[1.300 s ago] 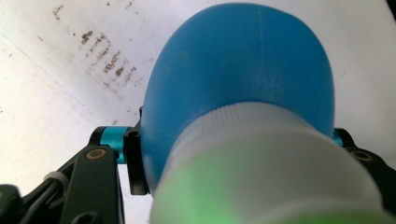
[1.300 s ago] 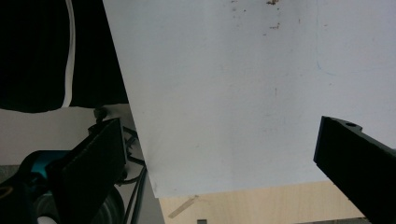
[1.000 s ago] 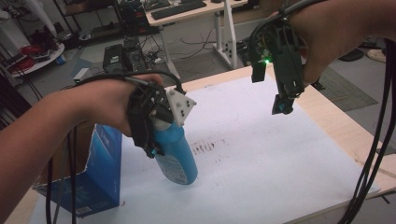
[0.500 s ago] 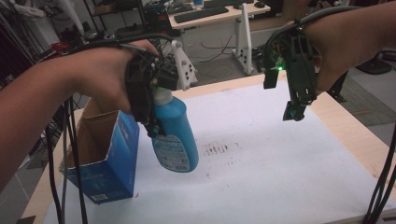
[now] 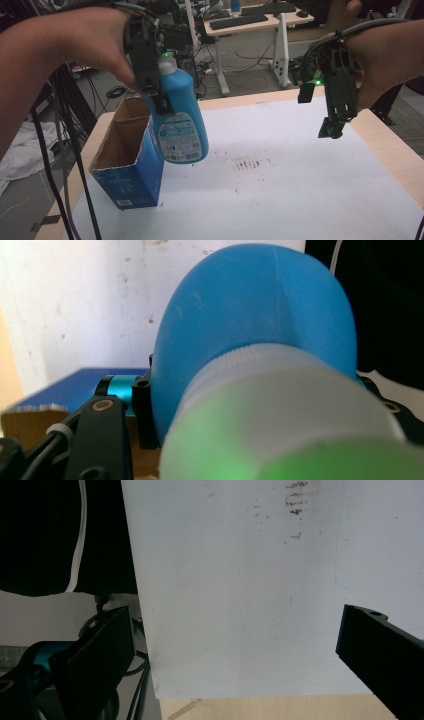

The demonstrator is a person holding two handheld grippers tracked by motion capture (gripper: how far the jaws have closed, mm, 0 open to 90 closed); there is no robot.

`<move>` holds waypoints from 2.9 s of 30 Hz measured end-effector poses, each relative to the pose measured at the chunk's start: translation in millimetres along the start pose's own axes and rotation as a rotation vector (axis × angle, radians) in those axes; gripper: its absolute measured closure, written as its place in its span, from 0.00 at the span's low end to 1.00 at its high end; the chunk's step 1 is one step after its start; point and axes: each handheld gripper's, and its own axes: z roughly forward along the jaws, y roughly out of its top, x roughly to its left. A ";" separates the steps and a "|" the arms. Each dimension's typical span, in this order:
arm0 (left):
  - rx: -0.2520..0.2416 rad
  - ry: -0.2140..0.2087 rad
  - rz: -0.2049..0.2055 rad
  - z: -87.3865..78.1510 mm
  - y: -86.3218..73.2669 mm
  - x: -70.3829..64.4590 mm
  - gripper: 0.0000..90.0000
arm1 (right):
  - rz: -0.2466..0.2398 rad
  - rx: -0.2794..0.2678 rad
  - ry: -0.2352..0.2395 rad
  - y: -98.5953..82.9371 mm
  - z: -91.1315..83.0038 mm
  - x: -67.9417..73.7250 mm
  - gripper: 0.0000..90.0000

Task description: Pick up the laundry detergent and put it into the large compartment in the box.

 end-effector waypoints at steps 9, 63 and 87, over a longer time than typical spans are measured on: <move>-0.028 0.016 -0.226 -24.8 -29.4 10.8 0.43 | -0.008 0.000 0.002 3.3 0.3 0.2 0.02; 0.083 0.004 -0.743 87.7 -135.1 73.6 0.43 | -0.012 0.005 0.019 12.0 15.1 -7.9 0.02; 0.097 0.028 -0.573 142.6 -140.0 72.3 0.42 | -0.020 0.011 0.028 14.6 20.5 -8.3 0.02</move>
